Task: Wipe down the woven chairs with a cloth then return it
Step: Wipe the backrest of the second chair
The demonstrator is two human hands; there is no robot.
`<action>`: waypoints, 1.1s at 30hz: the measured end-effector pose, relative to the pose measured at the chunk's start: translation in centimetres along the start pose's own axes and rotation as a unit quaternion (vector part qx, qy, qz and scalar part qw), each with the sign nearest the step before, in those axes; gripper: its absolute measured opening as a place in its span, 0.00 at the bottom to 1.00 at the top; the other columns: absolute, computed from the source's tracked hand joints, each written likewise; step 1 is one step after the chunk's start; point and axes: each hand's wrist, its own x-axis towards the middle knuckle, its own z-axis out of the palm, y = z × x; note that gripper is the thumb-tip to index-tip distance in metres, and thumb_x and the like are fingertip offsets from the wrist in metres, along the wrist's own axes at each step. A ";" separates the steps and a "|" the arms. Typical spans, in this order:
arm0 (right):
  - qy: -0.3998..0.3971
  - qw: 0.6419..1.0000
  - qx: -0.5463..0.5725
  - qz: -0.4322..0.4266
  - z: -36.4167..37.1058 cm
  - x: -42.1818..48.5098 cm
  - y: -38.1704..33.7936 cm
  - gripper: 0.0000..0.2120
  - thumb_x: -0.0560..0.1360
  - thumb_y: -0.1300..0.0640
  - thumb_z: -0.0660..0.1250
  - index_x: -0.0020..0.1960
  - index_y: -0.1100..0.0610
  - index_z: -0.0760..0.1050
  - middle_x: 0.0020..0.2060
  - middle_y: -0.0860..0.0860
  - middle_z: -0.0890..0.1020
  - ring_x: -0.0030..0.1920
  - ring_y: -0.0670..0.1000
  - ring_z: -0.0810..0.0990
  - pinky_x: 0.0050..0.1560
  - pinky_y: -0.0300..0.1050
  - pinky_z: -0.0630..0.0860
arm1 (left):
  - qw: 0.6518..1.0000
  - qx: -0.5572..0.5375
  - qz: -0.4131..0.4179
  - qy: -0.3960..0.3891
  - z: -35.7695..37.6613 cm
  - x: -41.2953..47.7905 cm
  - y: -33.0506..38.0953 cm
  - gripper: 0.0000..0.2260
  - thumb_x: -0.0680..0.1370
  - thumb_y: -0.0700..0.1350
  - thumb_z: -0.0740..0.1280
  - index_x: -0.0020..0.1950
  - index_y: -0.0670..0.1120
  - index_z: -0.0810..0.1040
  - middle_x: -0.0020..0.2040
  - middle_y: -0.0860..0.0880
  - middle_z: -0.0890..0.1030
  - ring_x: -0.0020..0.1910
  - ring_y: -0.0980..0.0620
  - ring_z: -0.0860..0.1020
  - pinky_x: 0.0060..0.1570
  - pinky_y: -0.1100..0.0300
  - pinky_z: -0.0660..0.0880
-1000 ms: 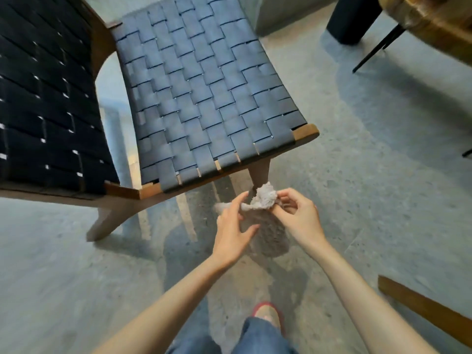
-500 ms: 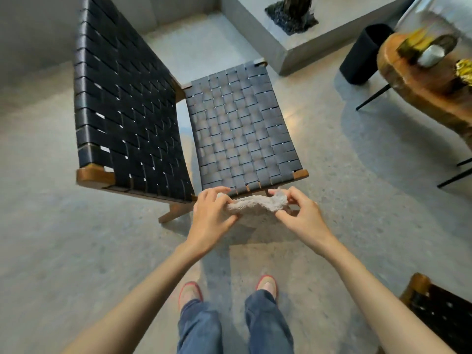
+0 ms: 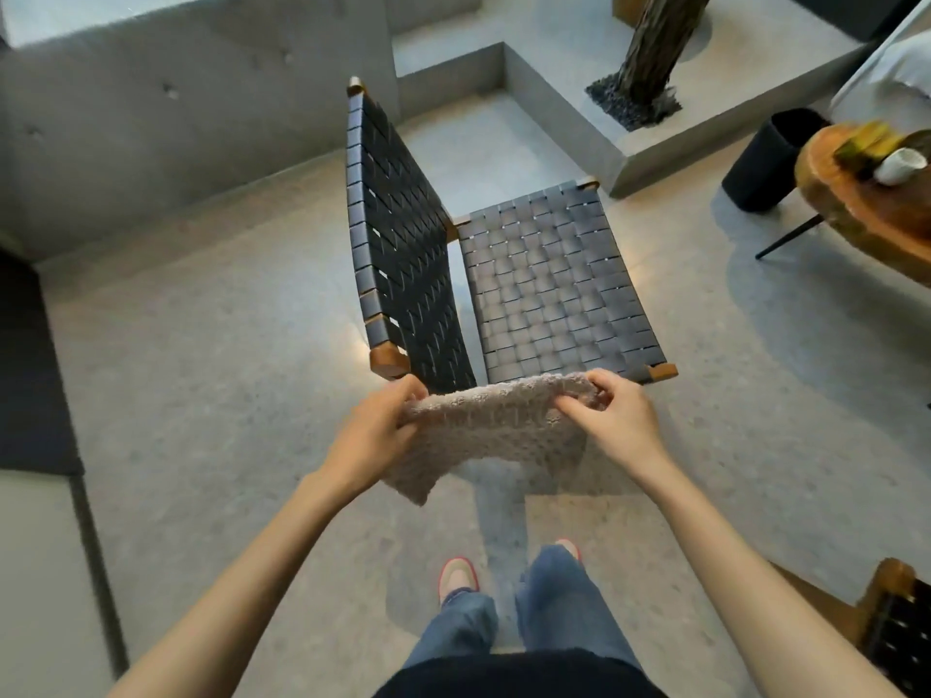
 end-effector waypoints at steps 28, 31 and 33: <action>-0.150 0.984 -0.058 -0.070 8.2 24.3 -12.7 0.12 0.78 0.61 0.63 0.54 0.52 0.82 0.47 0.49 0.83 0.49 0.48 0.80 0.51 0.48 0.80 | 0.944 -0.037 -0.226 0.237 -15.8 16.9 -10.2 0.08 0.75 0.34 0.65 0.51 0.41 0.80 0.48 0.41 0.82 0.49 0.43 0.78 0.49 0.51 0.76; -0.153 0.983 -0.070 -0.072 9.6 25.5 -13.5 0.11 0.79 0.61 0.62 0.55 0.53 0.81 0.48 0.50 0.82 0.50 0.48 0.78 0.47 0.42 0.75 | 0.945 -0.015 -0.211 0.249 -16.5 17.3 -11.3 0.08 0.75 0.33 0.64 0.51 0.40 0.80 0.48 0.41 0.82 0.49 0.43 0.78 0.49 0.51 0.76; -0.135 0.985 -0.067 -0.083 10.1 26.1 -14.3 0.11 0.79 0.62 0.62 0.55 0.55 0.81 0.46 0.48 0.82 0.49 0.47 0.78 0.46 0.38 0.71 | 0.943 -0.014 -0.202 0.265 -17.2 17.7 -11.8 0.07 0.75 0.34 0.64 0.51 0.40 0.80 0.48 0.41 0.81 0.49 0.43 0.78 0.49 0.52 0.75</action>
